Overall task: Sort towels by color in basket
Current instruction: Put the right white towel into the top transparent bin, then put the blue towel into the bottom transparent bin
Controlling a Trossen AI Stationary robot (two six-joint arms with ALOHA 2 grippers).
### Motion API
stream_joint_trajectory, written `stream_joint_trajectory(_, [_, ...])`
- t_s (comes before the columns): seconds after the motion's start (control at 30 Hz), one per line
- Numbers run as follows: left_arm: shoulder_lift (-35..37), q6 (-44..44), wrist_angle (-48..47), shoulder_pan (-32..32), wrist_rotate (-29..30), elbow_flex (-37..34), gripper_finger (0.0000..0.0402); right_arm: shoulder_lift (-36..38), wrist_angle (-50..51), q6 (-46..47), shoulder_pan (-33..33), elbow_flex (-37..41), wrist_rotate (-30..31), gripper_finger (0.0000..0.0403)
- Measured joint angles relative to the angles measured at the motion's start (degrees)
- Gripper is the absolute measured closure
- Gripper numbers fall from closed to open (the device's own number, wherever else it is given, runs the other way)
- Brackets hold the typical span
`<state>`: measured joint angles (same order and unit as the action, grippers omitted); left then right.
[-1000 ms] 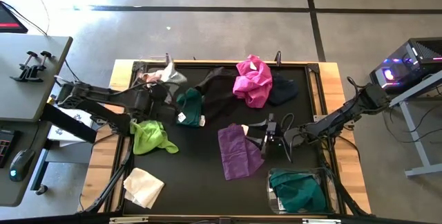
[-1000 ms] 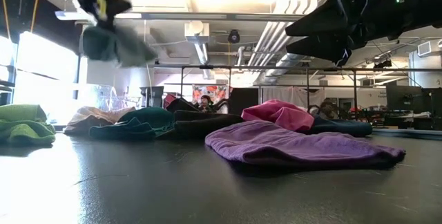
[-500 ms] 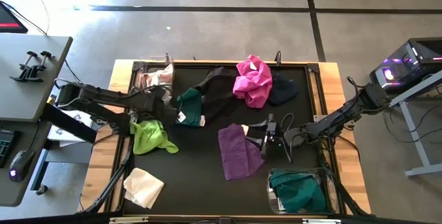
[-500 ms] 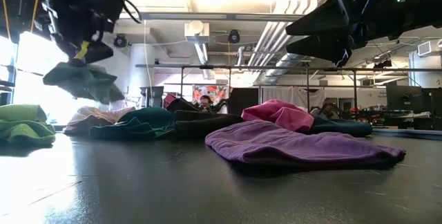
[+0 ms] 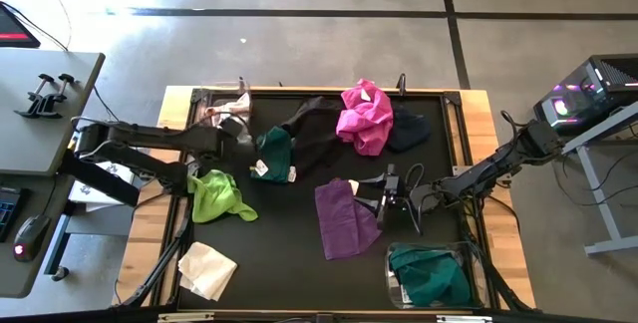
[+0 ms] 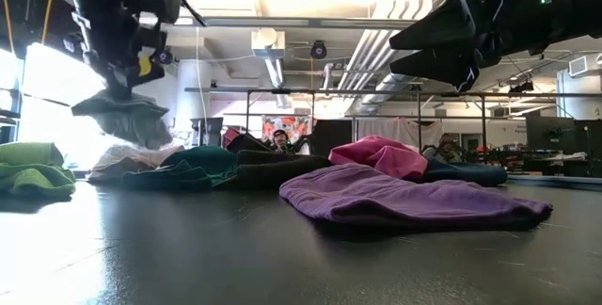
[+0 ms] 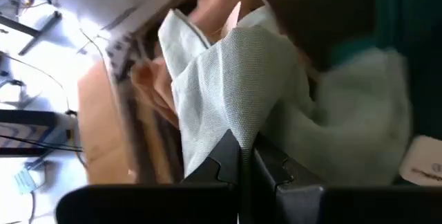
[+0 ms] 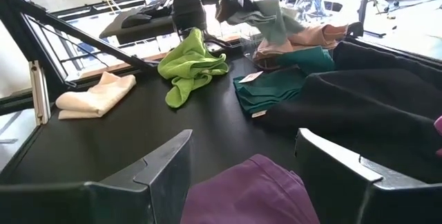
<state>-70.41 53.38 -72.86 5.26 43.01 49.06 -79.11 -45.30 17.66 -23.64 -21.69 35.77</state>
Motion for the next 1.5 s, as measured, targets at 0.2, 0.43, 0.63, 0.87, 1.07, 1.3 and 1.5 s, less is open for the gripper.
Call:
stream_joint_trajectory(0.2, [5.2,-7.9,-0.4,7.0,8.9,0.3,0.0401,0.0,0.0,0.3,0.3,0.0,0.0,0.0160])
stream_joint_trajectory(0.43, [6.0,-14.8,6.1,12.2,12.0,-3.1,0.0401,0.0,0.0,1.6,0.4,0.0,0.0,0.0160])
stream_joint_trajectory(0.63, [6.0,-20.6,16.3,13.5,8.5,-8.0,0.0370,0.0,0.0,1.8,0.4,0.0,0.0,0.0160])
stream_joint_trajectory(0.87, [6.3,-22.1,16.4,15.9,4.8,-8.2,0.0271,0.0,0.0,1.5,0.4,0.0,0.0,0.0160])
stream_joint_trajectory(1.07, [9.6,-22.9,16.6,16.5,4.4,-7.9,0.0206,0.0,0.1,1.6,0.4,0.0,0.0,0.0160])
stream_joint_trajectory(1.3, [17.4,-25.1,17.4,14.5,1.9,-5.0,0.0195,0.0,0.2,1.6,0.4,0.0,0.0,0.0160])
stream_joint_trajectory(1.5, [22.9,-25.4,20.8,11.3,0.7,-4.9,0.0195,0.0,0.3,1.4,0.4,0.0,0.3,0.0160])
